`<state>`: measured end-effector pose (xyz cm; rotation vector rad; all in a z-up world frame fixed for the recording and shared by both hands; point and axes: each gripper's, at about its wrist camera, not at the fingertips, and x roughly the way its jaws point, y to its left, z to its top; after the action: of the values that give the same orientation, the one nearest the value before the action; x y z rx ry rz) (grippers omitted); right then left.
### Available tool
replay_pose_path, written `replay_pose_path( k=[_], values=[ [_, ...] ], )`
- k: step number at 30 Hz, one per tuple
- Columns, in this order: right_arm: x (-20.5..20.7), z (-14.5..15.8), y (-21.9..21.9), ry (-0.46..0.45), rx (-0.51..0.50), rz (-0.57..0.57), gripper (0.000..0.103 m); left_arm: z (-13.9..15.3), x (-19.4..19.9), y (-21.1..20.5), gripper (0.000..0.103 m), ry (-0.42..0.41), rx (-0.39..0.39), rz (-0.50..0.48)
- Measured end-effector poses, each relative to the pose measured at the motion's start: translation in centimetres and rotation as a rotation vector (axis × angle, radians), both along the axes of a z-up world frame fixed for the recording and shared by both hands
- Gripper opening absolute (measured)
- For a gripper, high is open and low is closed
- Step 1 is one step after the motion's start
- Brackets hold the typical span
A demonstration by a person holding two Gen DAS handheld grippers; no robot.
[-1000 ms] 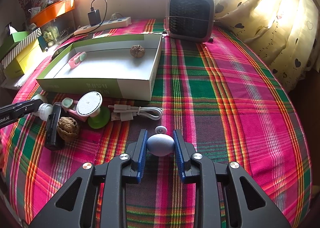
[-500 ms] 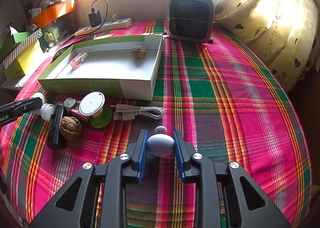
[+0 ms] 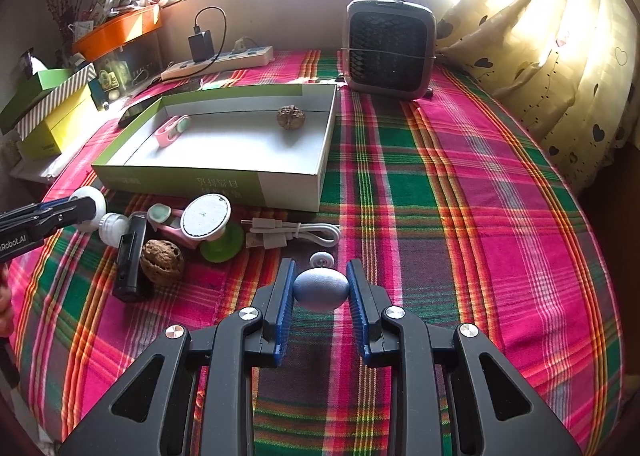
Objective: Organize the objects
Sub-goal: 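Lift the white toy and the white egg off the cloth with both grippers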
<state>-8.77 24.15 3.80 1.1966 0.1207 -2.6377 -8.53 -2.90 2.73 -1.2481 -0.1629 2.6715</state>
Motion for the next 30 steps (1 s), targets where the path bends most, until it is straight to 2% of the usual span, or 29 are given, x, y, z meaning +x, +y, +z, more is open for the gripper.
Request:
replay_pose_path(
  k=[17,30],
  values=[
    [-0.2,2.0,-0.8,0.035,-0.061,0.05,0.027,1.5,0.0,0.7,0.03,0.027,-0.002,-0.029],
    [-2.5,3.8,-2.9,0.064,-0.083,0.119,0.027,2.4,-1.6,1.4,0.03,0.038,0.003,-0.05]
  ],
)
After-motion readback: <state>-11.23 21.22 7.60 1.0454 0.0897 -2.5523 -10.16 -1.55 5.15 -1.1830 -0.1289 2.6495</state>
